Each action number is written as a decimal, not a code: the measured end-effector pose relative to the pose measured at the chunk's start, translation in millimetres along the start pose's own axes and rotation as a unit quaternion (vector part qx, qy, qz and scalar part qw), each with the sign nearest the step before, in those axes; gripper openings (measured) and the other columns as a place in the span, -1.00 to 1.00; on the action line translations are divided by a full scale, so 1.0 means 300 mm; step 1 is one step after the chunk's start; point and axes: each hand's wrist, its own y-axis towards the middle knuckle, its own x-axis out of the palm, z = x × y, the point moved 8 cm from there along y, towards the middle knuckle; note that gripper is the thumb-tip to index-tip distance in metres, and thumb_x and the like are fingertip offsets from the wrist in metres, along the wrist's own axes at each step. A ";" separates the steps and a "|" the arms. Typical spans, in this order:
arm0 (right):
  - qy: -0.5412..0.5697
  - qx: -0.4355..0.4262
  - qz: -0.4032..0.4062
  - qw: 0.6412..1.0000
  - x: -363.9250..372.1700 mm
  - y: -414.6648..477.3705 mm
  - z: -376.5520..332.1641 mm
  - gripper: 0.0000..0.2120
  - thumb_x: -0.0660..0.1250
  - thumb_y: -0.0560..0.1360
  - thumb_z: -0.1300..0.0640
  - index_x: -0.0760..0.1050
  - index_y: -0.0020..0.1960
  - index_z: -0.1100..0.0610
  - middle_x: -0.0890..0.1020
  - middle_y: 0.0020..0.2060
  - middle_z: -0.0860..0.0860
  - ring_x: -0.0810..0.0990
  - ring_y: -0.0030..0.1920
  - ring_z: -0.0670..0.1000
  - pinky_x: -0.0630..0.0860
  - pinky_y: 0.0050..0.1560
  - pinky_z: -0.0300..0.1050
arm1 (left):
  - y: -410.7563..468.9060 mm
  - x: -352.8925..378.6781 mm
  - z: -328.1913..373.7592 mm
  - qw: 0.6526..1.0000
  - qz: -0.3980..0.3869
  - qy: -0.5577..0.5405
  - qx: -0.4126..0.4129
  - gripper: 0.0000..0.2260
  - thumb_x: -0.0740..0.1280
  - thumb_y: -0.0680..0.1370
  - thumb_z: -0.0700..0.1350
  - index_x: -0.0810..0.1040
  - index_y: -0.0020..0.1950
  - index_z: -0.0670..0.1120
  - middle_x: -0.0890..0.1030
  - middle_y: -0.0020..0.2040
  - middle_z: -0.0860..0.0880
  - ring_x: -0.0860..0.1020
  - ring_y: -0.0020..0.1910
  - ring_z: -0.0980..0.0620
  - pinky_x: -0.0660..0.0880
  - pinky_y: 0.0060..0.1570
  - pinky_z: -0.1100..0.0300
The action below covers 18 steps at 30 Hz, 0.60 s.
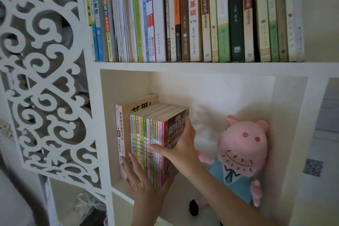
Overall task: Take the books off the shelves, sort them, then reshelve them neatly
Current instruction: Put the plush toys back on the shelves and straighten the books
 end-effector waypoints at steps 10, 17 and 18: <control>0.011 0.019 -0.001 1.000 0.006 -0.007 0.017 0.12 0.58 0.26 -0.11 -0.09 0.56 0.00 0.12 0.49 -0.05 0.17 0.49 -0.02 0.15 0.50 0.07 | -0.052 0.006 0.044 0.997 -0.015 -0.053 0.049 -0.14 0.15 0.48 0.37 -0.02 0.55 -0.16 0.01 0.52 -0.32 0.04 0.51 -0.22 0.20 0.36 -0.14; -0.021 0.013 -0.020 0.999 0.004 0.026 0.013 -0.03 0.55 0.35 0.01 0.02 0.56 0.00 0.25 0.48 -0.05 0.24 0.46 -0.04 0.24 0.47 0.04 | -0.115 0.083 0.060 0.988 -0.129 -0.084 -0.009 -0.09 0.21 0.30 0.20 -0.35 0.45 0.32 -0.14 0.49 -0.27 -0.16 0.45 -0.29 0.15 0.29 -0.26; -0.023 0.014 -0.023 0.999 0.005 0.029 0.015 -0.03 0.55 0.34 0.01 0.03 0.56 0.00 0.27 0.47 -0.05 0.25 0.46 -0.04 0.25 0.46 0.06 | -0.120 0.091 0.068 0.987 -0.134 -0.089 -0.024 -0.09 0.19 0.27 0.21 -0.39 0.40 0.36 -0.18 0.48 -0.24 -0.17 0.43 -0.28 0.17 0.31 -0.27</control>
